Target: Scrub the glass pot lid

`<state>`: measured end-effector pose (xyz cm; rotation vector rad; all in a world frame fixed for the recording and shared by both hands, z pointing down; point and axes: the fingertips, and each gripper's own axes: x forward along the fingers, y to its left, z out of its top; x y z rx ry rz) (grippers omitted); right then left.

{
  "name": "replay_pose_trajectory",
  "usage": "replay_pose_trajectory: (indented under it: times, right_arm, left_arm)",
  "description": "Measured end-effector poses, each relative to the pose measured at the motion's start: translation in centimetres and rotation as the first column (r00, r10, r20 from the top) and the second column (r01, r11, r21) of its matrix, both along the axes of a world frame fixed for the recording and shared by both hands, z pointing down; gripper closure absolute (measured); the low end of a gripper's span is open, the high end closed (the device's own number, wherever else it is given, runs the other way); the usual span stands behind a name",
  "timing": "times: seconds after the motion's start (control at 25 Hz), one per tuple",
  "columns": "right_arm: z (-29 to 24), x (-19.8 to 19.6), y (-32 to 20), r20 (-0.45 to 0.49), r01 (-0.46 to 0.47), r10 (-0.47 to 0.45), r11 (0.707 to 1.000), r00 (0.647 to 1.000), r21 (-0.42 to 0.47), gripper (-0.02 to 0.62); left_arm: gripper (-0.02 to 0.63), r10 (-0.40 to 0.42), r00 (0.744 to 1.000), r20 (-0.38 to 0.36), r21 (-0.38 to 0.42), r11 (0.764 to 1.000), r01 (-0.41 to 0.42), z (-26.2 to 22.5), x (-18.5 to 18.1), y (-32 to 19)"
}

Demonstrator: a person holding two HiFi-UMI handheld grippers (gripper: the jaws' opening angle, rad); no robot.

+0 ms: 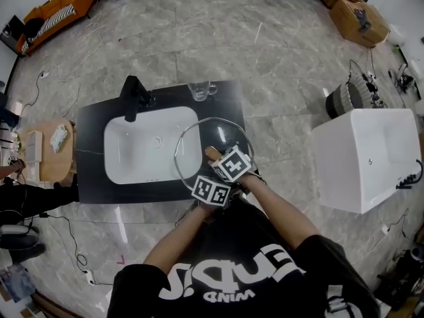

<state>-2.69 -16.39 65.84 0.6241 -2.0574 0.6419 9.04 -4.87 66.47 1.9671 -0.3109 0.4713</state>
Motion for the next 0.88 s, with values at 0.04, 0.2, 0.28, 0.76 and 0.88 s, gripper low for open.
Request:
replay_pose_trajectory:
  times: [0.04,0.2,0.28,0.76,0.88]
  right_arm:
    - [0.0,0.0,0.0,0.002,0.004,-0.004,1.0,1.0,0.002,0.419]
    - [-0.1,0.1,0.0,0.005,0.016,-0.016,1.0,1.0,0.005,0.419]
    - [-0.1,0.1,0.0,0.004,0.027,-0.027,1.0,1.0,0.006,0.419]
    - [-0.1,0.1,0.1,-0.005,0.035,-0.034,0.999,0.999,0.026,0.419]
    - [-0.1,-0.2,0.5,-0.001,0.045,-0.045,0.999,0.999,0.018,0.419]
  left_arm:
    - [0.561,-0.002,1.0,-0.013,-0.007,1.0,0.002,-0.1,0.0,0.0]
    - [0.561,0.0,0.997,-0.071,-0.027,1.0,-0.002,-1.1,-0.6,0.3]
    - [0.561,-0.001,0.996,-0.094,-0.027,1.0,-0.001,-1.7,-1.2,0.5]
    - [0.561,0.061,0.998,-0.015,0.043,0.997,-0.06,-2.9,-4.8,1.8]
    - [0.561,0.07,0.998,0.001,0.057,0.996,-0.07,-3.3,-5.7,2.0]
